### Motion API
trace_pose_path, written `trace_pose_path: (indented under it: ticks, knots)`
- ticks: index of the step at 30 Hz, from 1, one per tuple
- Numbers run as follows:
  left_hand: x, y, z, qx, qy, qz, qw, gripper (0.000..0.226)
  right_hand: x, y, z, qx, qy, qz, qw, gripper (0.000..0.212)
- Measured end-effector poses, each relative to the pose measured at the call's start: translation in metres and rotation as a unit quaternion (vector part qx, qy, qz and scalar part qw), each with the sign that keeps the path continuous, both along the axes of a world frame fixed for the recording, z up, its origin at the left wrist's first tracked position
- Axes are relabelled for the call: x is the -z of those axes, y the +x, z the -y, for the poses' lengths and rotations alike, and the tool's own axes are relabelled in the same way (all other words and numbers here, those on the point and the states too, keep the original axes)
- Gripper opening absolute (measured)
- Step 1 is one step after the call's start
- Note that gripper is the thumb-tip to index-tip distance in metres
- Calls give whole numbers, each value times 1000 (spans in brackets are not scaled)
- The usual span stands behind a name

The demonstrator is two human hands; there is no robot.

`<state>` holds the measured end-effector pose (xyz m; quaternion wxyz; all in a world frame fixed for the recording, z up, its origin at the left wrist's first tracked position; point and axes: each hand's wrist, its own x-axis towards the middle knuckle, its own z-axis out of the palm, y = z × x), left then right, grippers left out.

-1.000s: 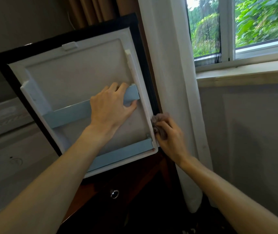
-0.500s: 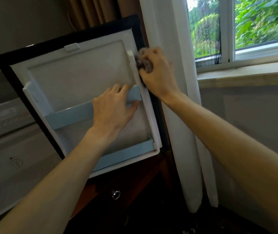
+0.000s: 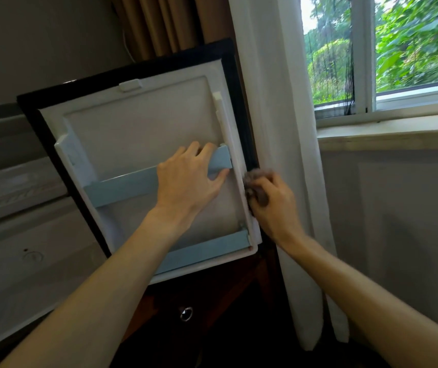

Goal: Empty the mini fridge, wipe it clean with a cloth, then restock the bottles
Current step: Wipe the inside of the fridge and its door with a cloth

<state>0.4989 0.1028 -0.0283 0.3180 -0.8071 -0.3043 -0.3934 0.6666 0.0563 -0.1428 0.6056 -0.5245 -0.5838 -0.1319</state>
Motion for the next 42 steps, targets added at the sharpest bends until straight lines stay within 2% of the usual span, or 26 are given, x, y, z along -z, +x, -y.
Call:
trace_pose_path:
  ticks: [5,7,10,17,21,25,30,34,38,42]
  knots:
    - [-1,-1,2,10,-3,-4,1000,43,-114,5,-9,32,62,27,997,28]
    - [-2,0,2,8,-1,-6,1000,43,-139,8,-12,47,61,35,996,27]
    - [-3,1,1,9,-11,-4,1000,41,-120,8,-15,47,55,34,997,30]
    - [-3,-1,1,4,-16,-10,1000,43,28,1,0,-16,-8,1,1000,31]
    - [-2,-1,3,2,-16,-5,1000,44,63,-3,6,-34,-25,-28,999,25]
    - [-3,-1,0,7,-18,-9,1000,45,31,2,1,-13,-25,-9,1000,26]
    - [-3,3,-4,6,-13,-12,1000,44,-84,12,-14,19,18,44,999,30]
    - [-4,3,-7,8,-8,-17,1000,46,-159,22,-21,27,73,81,994,23]
    - [-3,1,-6,6,-6,-16,1000,47,-151,25,-22,20,77,100,992,30]
    - [-4,0,-4,10,-8,-15,1000,44,-79,26,-16,16,27,100,995,34]
